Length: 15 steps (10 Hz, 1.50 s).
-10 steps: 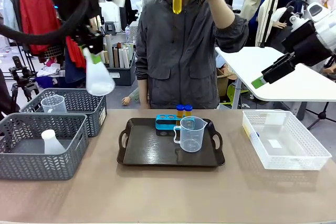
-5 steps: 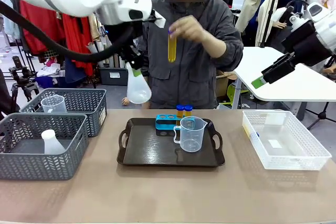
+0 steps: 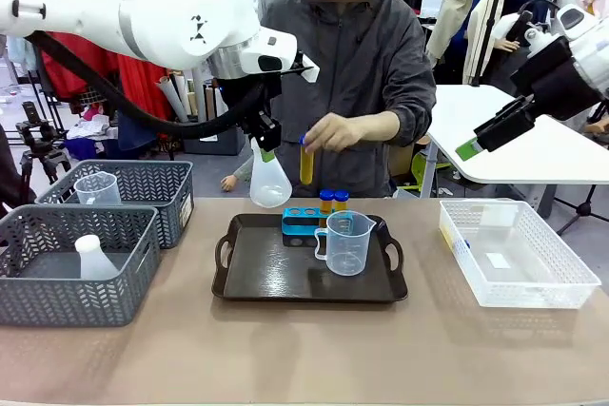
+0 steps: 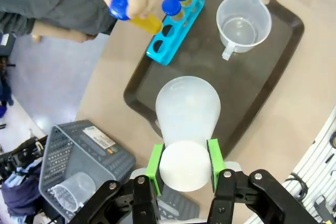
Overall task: Prepare the laboratory tools.
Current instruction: Pick up one Small flask and place it on the Handle tray.
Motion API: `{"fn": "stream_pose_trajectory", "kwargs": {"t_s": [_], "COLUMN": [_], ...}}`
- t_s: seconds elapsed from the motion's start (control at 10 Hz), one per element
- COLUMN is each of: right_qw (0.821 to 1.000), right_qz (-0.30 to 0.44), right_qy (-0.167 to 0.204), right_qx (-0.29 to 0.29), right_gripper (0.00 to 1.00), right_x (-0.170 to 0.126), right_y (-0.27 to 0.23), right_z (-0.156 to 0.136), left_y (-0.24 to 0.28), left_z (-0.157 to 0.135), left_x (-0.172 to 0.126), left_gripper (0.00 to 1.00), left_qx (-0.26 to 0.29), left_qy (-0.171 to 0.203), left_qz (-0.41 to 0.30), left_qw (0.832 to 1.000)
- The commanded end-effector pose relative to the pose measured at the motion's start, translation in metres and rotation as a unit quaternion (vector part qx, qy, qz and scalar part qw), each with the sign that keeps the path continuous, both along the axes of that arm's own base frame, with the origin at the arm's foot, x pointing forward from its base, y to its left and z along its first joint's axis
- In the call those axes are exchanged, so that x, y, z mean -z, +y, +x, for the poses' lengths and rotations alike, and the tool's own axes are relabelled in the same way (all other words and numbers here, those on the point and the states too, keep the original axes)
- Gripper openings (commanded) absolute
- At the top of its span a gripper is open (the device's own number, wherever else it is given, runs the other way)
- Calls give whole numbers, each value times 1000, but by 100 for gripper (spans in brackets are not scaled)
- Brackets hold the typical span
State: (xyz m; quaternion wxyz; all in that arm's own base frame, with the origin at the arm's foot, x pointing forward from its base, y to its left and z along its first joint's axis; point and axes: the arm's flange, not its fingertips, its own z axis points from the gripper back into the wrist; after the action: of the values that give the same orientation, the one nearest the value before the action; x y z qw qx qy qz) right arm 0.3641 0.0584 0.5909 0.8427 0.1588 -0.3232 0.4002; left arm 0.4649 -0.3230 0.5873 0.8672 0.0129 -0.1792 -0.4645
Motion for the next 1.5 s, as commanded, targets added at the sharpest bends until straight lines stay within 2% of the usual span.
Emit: {"fn": "stream_pose_trajectory", "kwargs": {"t_s": [0.0,0.8,1.0,1.1,1.4], "right_qw": [1000,1000,1000,1000,1000], "right_qz": [13,13,13,13,13], "right_qy": [1,1,1,1,1], "right_qx": [-4,-4,-4,-4,-4], "right_gripper": [100,100,100,100,100], "right_x": [-1,-1,-1,-1,-1], "right_y": [0,0,0,0,0], "right_z": [1,1,1,1,1], "left_y": [2,23,28,16,16], "left_z": [-2,1,-1,4,4], "left_x": [-3,-14,-19,-12,-12], "left_gripper": [0,0,0,0,0], "left_qx": [11,-13,-10,-16,-16], "left_qy": [0,-3,6,-7,-7], "left_qz": [-5,-10,-14,-5,-5], "left_qw": [1000,1000,1000,1000,1000]}}
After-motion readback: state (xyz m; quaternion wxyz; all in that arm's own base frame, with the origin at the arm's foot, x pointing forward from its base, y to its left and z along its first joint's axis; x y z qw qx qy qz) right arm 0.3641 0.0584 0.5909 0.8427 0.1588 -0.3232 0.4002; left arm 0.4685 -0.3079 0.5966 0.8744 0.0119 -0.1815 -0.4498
